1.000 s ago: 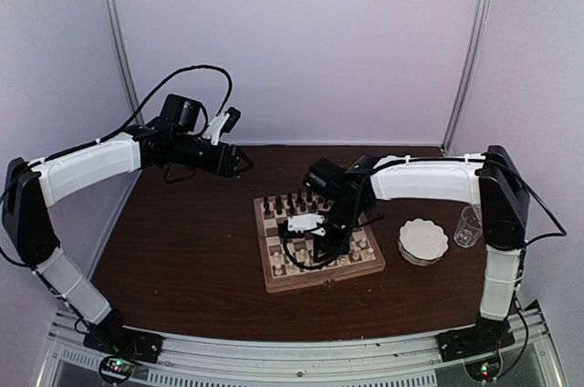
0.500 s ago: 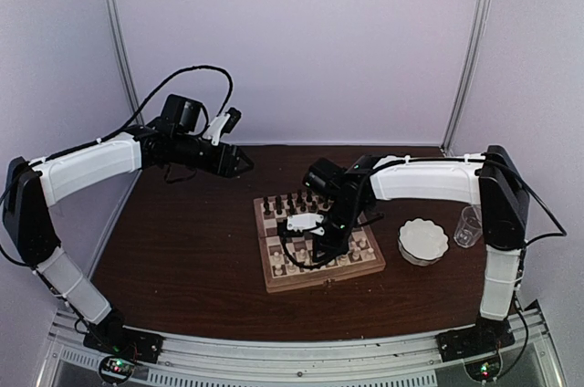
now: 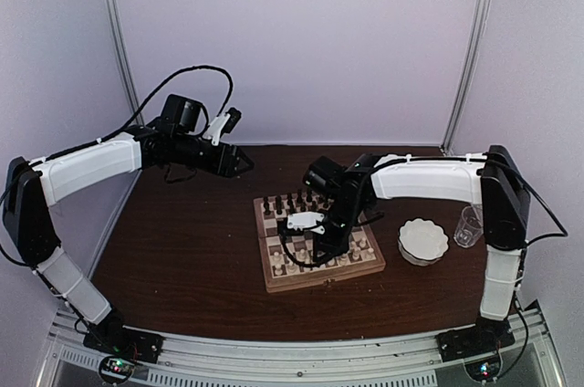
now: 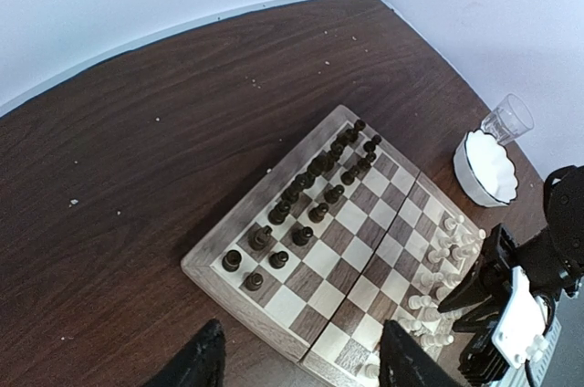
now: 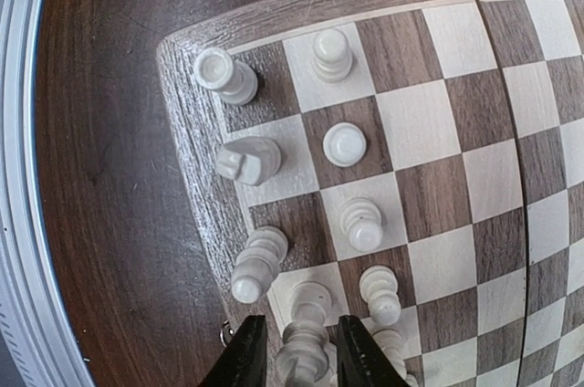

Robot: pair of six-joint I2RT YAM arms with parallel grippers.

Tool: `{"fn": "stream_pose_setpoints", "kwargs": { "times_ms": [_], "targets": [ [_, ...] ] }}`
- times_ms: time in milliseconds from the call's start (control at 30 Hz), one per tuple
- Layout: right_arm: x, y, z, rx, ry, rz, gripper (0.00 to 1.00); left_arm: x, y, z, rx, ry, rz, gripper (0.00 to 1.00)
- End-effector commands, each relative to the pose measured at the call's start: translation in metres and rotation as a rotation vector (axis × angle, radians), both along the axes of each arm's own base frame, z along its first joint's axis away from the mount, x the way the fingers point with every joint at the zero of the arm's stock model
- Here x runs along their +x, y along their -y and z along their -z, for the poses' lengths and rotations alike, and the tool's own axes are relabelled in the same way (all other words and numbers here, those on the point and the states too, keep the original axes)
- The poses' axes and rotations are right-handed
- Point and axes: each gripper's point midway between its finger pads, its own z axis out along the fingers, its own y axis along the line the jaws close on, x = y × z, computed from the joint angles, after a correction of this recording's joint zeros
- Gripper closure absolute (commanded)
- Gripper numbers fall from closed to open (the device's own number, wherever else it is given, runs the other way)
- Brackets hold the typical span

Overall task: Set up the chess pieces on the board
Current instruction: Place the queen at d1, then reset both arms

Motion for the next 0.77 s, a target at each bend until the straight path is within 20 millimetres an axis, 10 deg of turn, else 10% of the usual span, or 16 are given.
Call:
{"fn": "stream_pose_setpoints", "kwargs": {
  "times_ms": [0, 200, 233, 300, 333, 367, 500, 600, 733],
  "targets": [
    [0.009, 0.002, -0.055, 0.049, 0.108, 0.01, 0.68, 0.006, 0.002, -0.005, 0.013, 0.031, 0.006, 0.42],
    [0.046, 0.037, -0.137, 0.153, 0.252, 0.118, 0.59, 0.018, -0.017, 0.0, 0.117, 0.098, -0.065, 0.34],
    [0.054, 0.048, -0.15, 0.174, 0.275, 0.154, 0.58, 0.017, -0.018, -0.003, 0.115, 0.106, -0.071, 0.08],
    [0.075, 0.079, -0.178, 0.223, 0.332, 0.261, 0.53, 0.015, -0.019, -0.014, 0.097, 0.116, -0.085, 0.02],
    [0.084, 0.095, -0.192, 0.256, 0.365, 0.323, 0.42, 0.014, -0.02, -0.021, 0.087, 0.123, -0.09, 0.03],
    [0.094, 0.115, -0.207, 0.298, 0.407, 0.409, 0.07, 0.013, -0.022, -0.028, 0.081, 0.128, -0.095, 0.03],
    [0.127, 0.2, -0.25, 0.456, 0.595, 0.812, 0.0, 0.004, -0.038, -0.04, 0.114, 0.131, -0.142, 0.02],
    [0.136, 0.234, -0.237, 0.444, 0.689, 1.007, 0.0, -0.001, -0.051, -0.033, 0.137, 0.117, -0.198, 0.03],
    [0.131, 0.23, -0.207, 0.461, 0.646, 0.994, 0.01, -0.005, -0.056, -0.02, 0.154, 0.109, -0.21, 0.02]
  ]
}}
